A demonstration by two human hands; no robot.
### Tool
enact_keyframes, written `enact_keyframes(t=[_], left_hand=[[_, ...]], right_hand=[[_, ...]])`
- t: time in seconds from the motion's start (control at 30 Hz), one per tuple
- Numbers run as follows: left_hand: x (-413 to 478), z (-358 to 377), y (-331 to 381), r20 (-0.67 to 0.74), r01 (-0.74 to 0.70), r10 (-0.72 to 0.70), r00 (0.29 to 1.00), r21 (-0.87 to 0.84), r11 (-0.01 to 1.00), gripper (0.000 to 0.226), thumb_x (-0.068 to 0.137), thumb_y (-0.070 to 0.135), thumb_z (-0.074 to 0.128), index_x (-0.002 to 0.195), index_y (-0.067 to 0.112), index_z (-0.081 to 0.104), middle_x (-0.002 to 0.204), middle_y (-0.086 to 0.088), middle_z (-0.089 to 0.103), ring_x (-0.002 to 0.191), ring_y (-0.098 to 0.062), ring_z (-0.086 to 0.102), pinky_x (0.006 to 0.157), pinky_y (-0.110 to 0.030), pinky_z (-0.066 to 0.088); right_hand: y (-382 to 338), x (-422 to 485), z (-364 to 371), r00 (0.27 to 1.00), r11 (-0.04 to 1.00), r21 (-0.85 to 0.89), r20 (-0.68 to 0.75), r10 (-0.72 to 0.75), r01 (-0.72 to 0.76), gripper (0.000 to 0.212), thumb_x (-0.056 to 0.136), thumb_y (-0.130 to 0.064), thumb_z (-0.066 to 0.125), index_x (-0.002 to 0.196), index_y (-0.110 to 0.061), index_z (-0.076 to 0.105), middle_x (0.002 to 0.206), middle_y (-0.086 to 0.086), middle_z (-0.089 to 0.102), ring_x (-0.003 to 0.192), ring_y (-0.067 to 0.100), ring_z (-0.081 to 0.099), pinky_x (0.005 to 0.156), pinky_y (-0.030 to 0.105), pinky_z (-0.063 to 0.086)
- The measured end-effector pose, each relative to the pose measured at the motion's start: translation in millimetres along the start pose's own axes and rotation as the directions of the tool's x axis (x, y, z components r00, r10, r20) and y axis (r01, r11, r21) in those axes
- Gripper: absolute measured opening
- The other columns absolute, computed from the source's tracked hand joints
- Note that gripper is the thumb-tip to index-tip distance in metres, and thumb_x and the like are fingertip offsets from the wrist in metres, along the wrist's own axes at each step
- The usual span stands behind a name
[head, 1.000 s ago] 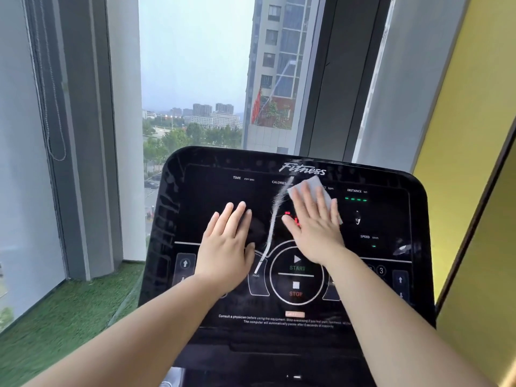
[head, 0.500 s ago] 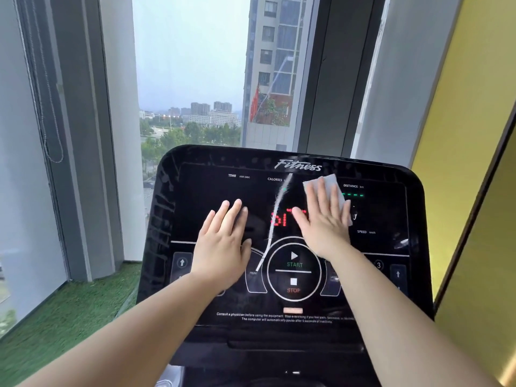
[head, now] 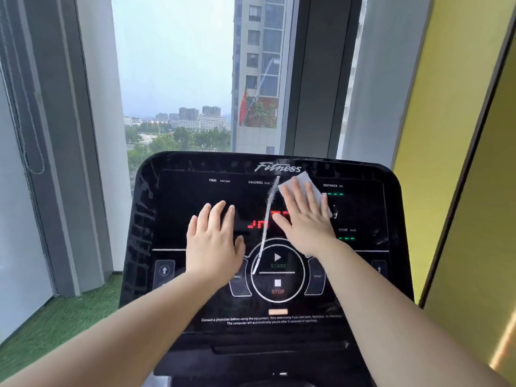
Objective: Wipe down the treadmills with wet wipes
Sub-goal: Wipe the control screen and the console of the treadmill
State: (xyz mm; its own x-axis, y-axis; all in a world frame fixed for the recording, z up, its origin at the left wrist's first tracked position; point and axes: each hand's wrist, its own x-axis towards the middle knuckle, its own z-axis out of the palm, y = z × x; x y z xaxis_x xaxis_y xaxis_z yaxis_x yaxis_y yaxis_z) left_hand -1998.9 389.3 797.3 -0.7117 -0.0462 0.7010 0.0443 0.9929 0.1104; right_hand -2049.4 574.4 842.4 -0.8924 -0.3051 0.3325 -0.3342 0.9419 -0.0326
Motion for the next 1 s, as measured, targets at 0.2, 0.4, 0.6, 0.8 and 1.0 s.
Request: enact_keyframes(t=[0.2,0.4,0.6,0.8,1.0], left_hand=[[-0.2,2.2,16.0,0.022,-0.204,0.204,0.979,0.027,0.979,0.060,0.080,0.040,0.037,0.123,0.007,0.062,0.133,-0.014,0.054,0.126,-0.038,0.049,0.099,-0.052,0.042],[-3.4,14.6,31.1,0.047,-0.227,0.225,0.973,0.046,0.973,0.061,0.080,0.040,0.036,0.125,0.009,0.061,0.132,-0.013,0.056,0.124,-0.038,0.050,0.096,-0.057,0.045],[-3.2,18.0,33.0,0.074,-0.224,0.218,0.973,0.088,0.971,0.062,0.081,0.042,0.033,0.125,0.009,0.061,0.132,-0.014,0.056,0.123,-0.039,0.051,0.096,-0.059,0.043],[-4.6,20.1,30.9,0.072,-0.235,0.229,0.971,0.099,0.967,0.063,0.081,0.043,0.033,0.128,0.010,0.060,0.136,-0.013,0.053,0.126,-0.039,0.048,0.099,-0.058,0.042],[-4.8,20.0,32.2,0.060,-0.236,0.231,0.971,0.103,0.966,0.063,0.082,0.043,0.033,0.128,0.009,0.059,0.136,-0.014,0.054,0.126,-0.040,0.048,0.099,-0.058,0.042]], right_hand=[[18.1,-5.1,-2.1,0.969,0.958,0.160,-0.031,0.245,-0.237,0.062,0.097,-0.056,0.008,0.135,-0.033,-0.035,0.140,-0.008,-0.047,0.134,0.017,-0.039,0.111,0.047,-0.024],[4.3,-13.1,13.8,0.999,1.000,0.010,0.019,0.030,-0.030,0.066,0.096,-0.059,0.009,0.134,-0.031,-0.037,0.135,-0.010,-0.052,0.128,0.017,-0.047,0.106,0.046,-0.030],[52.9,-12.1,-3.1,0.993,0.992,0.049,-0.027,0.117,-0.116,0.060,0.099,-0.053,0.011,0.136,-0.037,-0.033,0.139,-0.015,-0.047,0.131,0.011,-0.043,0.109,0.040,-0.028],[24.0,-22.2,19.7,0.971,0.965,0.125,-0.029,0.237,-0.232,0.066,0.096,-0.059,0.007,0.129,-0.030,-0.042,0.136,-0.005,-0.052,0.132,0.021,-0.043,0.107,0.046,-0.028],[58.9,-34.2,16.5,0.999,1.000,0.009,0.041,0.022,-0.022,0.058,0.099,-0.052,0.011,0.129,-0.040,-0.037,0.139,-0.015,-0.047,0.128,0.010,-0.046,0.107,0.039,-0.030]])
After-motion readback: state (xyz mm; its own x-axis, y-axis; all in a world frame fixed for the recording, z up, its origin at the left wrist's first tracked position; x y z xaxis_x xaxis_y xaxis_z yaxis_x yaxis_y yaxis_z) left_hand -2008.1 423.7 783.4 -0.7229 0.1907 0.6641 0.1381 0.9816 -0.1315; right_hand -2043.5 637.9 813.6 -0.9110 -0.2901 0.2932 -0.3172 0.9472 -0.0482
